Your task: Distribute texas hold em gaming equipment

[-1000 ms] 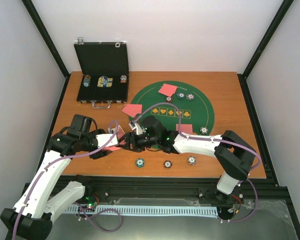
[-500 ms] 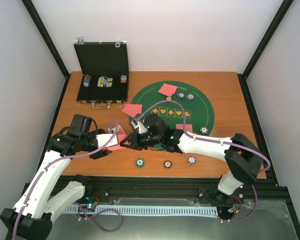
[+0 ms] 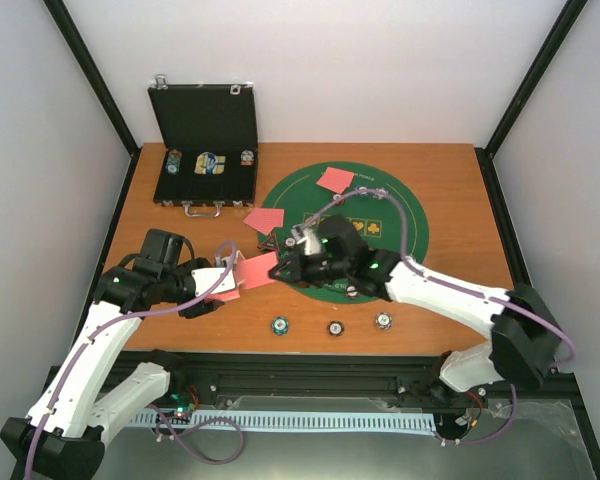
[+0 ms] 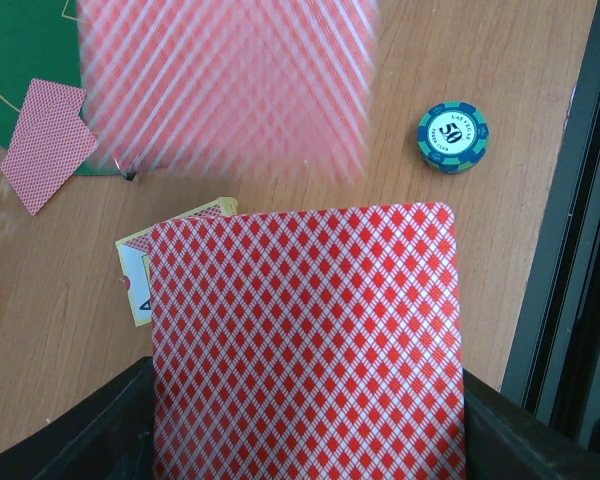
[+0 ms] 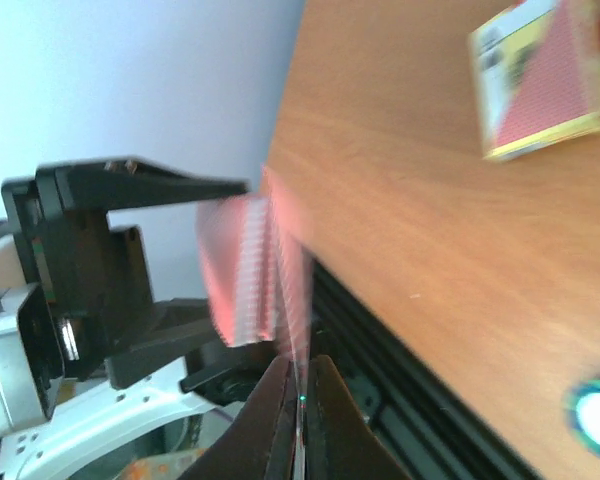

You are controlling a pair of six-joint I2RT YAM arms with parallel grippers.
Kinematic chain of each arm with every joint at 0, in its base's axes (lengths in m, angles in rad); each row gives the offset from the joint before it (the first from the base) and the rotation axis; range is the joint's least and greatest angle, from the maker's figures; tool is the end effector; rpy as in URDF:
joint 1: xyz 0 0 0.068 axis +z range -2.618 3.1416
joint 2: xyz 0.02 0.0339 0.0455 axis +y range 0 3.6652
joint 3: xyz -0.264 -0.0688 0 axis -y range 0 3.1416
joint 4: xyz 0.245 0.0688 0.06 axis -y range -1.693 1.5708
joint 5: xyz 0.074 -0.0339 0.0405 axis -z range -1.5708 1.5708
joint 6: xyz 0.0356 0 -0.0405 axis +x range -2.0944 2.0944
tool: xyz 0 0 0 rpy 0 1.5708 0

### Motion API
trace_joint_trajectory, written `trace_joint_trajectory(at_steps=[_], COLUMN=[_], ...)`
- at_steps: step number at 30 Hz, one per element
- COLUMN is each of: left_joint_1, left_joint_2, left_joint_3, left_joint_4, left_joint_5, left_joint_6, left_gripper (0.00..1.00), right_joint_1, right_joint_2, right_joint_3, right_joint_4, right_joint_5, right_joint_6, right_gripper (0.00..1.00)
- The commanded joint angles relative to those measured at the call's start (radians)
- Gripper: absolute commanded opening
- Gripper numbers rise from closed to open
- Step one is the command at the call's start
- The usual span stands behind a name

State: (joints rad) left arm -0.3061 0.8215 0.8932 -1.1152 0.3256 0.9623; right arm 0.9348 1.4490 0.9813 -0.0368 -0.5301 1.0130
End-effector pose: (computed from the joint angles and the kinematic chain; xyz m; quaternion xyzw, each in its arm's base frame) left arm 0.1248 -0.0514 0.2911 0.5985 0.7424 -0.0653 0.2939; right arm 0.1788 0.2724 0.2680 -0.1005 0.8357 0.5325 0.0891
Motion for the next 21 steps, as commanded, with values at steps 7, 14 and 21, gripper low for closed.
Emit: trace_joint_trajectory(at_steps=[7, 14, 21], left_joint_1=[-0.007, -0.007, -0.006], left_joint_2=[-0.014, -0.01, -0.012], left_joint_3=[0.041, 0.044, 0.046], left_joint_4=[0.011, 0.008, 0.003], left_joint_5=[0.02, 0.021, 0.01], left_joint_6=[0.018, 0.015, 0.016], left_gripper=[0.38, 0.38, 0.38], right_joint_1=[-0.536, -0.768, -0.812], right_joint_2=[-0.324, -0.256, -0.112], right_joint_3=[-0.237, -0.276, -0.194], right_joint_4=[-0.401, -0.453, -0.412], right_joint_5=[-0.068, -0.107, -0.158], right_joint_6=[-0.278, -0.419, -0.455], right_gripper=[0.08, 0.06, 0.04])
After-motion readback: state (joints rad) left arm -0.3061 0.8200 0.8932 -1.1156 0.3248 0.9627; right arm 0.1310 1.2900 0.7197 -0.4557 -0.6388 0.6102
